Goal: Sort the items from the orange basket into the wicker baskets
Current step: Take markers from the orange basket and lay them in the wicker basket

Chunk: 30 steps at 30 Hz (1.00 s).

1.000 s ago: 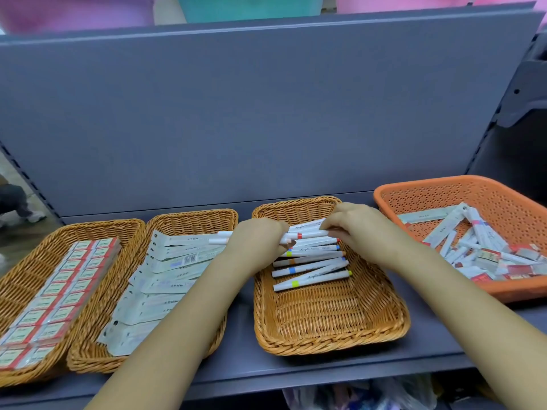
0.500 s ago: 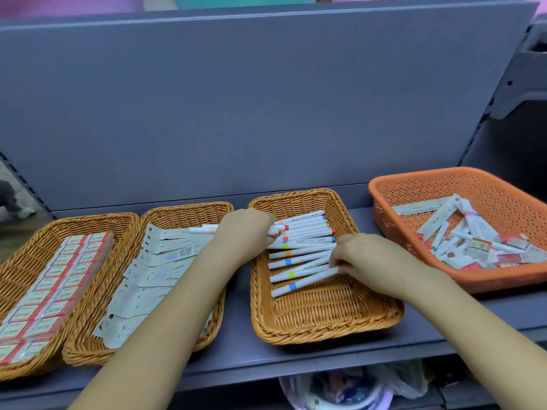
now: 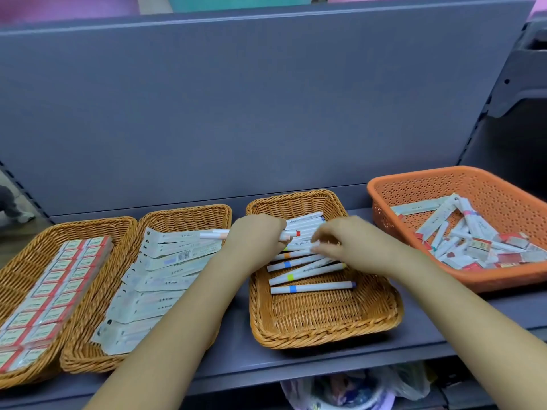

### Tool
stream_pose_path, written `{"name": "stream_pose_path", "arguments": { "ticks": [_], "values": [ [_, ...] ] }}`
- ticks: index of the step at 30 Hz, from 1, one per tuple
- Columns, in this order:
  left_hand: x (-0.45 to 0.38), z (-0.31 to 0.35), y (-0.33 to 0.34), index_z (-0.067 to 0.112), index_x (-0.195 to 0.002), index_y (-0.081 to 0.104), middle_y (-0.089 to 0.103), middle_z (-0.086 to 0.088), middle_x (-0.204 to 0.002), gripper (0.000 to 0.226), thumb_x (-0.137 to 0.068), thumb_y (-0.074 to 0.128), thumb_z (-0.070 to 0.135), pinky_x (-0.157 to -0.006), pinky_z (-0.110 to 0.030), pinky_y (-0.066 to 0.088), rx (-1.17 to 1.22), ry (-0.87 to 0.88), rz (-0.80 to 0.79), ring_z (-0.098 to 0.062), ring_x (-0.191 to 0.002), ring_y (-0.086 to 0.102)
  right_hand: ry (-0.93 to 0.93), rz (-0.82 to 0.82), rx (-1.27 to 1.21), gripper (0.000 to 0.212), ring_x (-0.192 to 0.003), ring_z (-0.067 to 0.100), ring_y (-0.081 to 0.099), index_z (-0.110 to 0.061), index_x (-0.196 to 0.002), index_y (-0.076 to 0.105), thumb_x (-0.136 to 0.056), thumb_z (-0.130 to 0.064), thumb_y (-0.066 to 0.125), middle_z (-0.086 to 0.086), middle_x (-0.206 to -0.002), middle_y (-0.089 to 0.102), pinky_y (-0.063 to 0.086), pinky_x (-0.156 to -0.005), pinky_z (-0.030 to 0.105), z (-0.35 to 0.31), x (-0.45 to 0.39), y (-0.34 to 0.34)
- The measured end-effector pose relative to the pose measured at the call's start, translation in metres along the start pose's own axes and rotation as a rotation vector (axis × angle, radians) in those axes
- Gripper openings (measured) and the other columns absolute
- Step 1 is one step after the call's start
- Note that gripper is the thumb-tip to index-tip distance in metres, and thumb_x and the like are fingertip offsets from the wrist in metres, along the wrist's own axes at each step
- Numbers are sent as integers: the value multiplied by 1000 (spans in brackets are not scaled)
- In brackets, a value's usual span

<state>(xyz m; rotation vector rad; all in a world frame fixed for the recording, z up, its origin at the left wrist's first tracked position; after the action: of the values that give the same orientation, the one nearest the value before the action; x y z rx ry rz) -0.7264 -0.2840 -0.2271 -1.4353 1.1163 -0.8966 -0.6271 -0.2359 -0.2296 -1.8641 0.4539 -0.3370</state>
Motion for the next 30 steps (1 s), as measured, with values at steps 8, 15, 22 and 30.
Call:
{"name": "stream_pose_path", "arguments": {
  "ticks": [8, 15, 22, 30],
  "values": [
    [-3, 11, -1, 21, -112, 59, 64, 0, -99, 28, -99, 39, 36, -63, -29, 39, 11, 15, -43, -19, -91, 61, 112, 137, -622, 4, -63, 9, 68, -11, -87, 68, -84, -14, 69, 4, -75, 71, 58, -76, 29, 0, -23, -2],
    [1, 3, 2, 21, -85, 46, 48, 6, -75, 27, -99, 38, 43, -58, -28, 35, 10, 36, 14, -13, -70, 46, 36, 64, -441, 8, -63, 0, 63, -18, -91, 73, -84, -17, 69, -2, -75, 69, 50, -63, 12, 4, -13, -16],
    [1, 6, -1, 23, -86, 44, 50, 6, -78, 23, -98, 39, 42, -58, -28, 38, 34, 61, 42, -13, -73, 48, 33, 74, -197, 8, -79, 2, 64, -24, -90, 72, -86, -20, 67, -12, -87, 70, 49, -75, 17, 19, 0, -37],
    [5, -23, 1, 23, -80, 45, 49, 6, -75, 24, -98, 42, 39, -58, -26, 35, 47, -39, 23, -14, -72, 48, 82, 45, -77, 8, -77, -1, 57, -25, -88, 73, -85, -19, 68, -17, -78, 62, 40, -69, 11, 40, 32, -36]
  ]
}}
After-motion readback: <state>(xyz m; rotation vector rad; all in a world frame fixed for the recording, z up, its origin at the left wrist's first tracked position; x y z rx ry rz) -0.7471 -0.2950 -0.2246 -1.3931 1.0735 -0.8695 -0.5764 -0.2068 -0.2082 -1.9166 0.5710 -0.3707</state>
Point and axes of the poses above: each hand's wrist, its own x-axis away from the middle knuckle, its own y-axis out of the palm, z = x × y, the point moved 9 cm from there along -x, towards the middle knuckle
